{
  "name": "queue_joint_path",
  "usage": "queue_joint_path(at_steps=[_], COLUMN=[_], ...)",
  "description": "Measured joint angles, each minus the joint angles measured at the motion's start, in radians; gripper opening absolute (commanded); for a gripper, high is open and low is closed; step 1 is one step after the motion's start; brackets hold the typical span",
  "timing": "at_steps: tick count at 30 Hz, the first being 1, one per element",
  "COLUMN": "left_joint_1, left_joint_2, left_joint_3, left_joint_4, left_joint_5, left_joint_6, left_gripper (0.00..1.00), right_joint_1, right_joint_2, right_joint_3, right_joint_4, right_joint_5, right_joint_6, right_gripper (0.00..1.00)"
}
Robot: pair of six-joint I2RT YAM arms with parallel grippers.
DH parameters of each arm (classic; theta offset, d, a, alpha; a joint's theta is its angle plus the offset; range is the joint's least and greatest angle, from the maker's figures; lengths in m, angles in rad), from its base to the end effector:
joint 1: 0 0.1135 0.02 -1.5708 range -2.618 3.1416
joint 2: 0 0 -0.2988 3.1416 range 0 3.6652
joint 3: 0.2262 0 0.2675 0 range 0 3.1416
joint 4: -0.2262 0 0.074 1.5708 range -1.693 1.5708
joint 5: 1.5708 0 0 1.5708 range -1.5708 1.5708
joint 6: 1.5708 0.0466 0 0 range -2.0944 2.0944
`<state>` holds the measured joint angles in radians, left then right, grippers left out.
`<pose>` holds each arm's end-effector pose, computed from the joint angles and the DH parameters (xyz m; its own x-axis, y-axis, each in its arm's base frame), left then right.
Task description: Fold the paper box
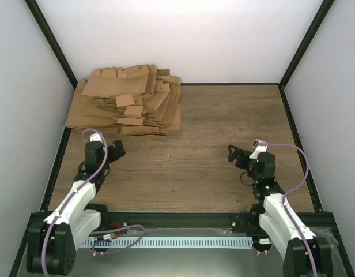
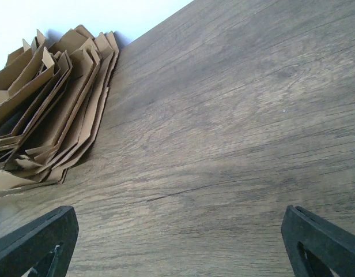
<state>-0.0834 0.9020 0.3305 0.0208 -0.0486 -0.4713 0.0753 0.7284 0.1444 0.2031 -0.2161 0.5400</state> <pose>0.1887 -0.0135 0.1943 -0.4837 -0.4146 -0.7708 -0.1994 0.9097 -0.3643 0.1573 0.0219 0.1743 -0.4578 0.4691 -0.7553 -0.0427 0.8369 0.5457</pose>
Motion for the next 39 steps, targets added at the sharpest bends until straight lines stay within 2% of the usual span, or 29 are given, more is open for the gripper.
queue_joint_path(at_steps=[5, 10, 18, 26, 32, 39], left_joint_1=[0.000, 0.000, -0.002, -0.065, -0.159, -0.199], left_joint_2=[0.040, 0.101, 0.290, 0.600, 0.885, 1.156], left_joint_3=[0.023, 0.159, 0.573, 0.976, 1.298, 1.636], left_joint_4=[-0.031, -0.109, -0.235, -0.360, -0.546, -0.731], left_joint_5=[0.017, 0.055, 0.119, 0.117, -0.002, -0.143], left_joint_6=[0.000, -0.028, -0.014, 0.100, 0.216, 0.311], left_gripper=[1.00, 0.99, 0.96, 1.00, 0.99, 0.95], right_joint_1=[0.000, 0.000, 0.000, 0.000, 0.000, 0.000], right_joint_2=[0.000, 0.000, 0.018, 0.047, 0.051, 0.056], right_joint_3=[0.000, 0.000, 0.000, 0.001, 0.003, 0.004], right_joint_4=[0.000, 0.000, 0.000, 0.000, 0.000, 0.000], right_joint_5=[0.000, 0.000, 0.000, 0.000, 0.000, 0.000], right_joint_6=[0.001, 0.004, 0.008, 0.011, 0.012, 0.012], right_gripper=[1.00, 1.00, 1.00, 1.00, 1.00, 1.00])
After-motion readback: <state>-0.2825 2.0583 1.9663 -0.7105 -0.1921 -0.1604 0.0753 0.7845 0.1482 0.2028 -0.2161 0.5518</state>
